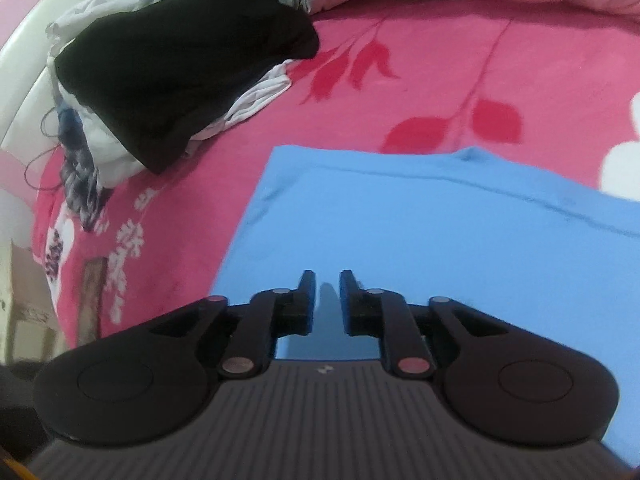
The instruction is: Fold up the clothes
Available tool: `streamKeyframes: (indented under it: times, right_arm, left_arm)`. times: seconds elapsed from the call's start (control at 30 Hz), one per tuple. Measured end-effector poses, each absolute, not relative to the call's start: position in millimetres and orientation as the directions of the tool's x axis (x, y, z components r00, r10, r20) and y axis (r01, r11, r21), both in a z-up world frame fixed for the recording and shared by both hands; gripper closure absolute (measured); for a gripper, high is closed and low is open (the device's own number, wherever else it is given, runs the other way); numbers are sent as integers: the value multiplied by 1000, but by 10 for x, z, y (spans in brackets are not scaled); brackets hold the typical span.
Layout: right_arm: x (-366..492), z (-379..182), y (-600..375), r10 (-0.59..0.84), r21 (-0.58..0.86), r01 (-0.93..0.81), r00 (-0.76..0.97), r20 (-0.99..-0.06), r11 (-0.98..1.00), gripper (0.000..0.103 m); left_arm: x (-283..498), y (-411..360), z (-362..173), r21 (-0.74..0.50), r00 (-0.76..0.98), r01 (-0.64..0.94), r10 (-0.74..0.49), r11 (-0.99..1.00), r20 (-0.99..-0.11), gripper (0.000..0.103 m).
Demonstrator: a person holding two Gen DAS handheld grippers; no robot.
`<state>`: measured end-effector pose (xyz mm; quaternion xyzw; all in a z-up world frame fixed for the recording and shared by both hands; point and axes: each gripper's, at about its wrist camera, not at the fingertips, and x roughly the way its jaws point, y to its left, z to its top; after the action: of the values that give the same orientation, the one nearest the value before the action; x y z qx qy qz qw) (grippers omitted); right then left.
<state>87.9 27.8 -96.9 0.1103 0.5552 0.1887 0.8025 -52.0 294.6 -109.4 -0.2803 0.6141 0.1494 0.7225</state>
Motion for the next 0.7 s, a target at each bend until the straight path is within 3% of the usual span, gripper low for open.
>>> streamKeyframes:
  times: [0.13,0.7]
  right_arm:
    - [972,-1056,517,401,368,-164,296,-867,915,77]
    - [1124,-1076,897,293,192,-322,300,-908,927,77]
  left_arm:
    - [-501,2993,-1152,-162,121,-616,-111,771,-987,32]
    - [-457,2922,-1323,-48,-24,-676,-87,736,-996,32]
